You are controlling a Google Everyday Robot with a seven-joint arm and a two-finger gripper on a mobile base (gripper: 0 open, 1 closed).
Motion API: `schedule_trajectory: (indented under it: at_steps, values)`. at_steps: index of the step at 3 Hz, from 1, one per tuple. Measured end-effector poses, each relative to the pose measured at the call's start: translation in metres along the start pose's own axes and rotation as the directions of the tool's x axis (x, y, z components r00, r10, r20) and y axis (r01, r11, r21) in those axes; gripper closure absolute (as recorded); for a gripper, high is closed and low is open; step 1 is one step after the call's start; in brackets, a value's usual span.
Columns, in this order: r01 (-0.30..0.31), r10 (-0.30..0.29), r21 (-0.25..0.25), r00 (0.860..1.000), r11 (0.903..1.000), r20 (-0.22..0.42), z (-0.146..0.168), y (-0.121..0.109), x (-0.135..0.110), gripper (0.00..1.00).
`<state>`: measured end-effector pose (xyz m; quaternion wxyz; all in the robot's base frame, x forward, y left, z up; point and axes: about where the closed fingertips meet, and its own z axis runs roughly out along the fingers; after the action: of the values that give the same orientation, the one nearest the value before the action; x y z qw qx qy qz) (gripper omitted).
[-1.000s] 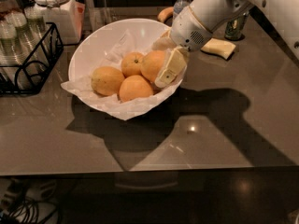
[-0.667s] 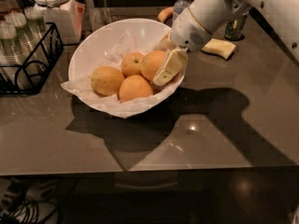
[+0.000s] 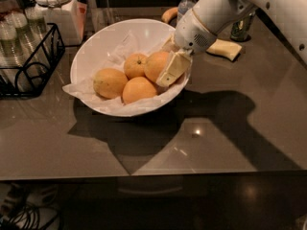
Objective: Pick orange from white bowl
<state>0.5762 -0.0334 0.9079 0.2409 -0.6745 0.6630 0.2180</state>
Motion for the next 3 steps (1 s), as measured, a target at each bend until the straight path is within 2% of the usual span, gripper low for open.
schedule_trajectory:
  at_steps: [1,2,3]
  values:
    - [0.048,-0.048,0.035,0.999,0.9982,0.012,-0.012,0.007,-0.012,0.98]
    - [0.121,-0.127,0.094,0.99,0.9882,0.066,-0.039,0.026,-0.033,1.0]
    - [0.151,-0.176,0.182,0.976,0.9716,0.127,-0.072,0.062,-0.045,1.0]
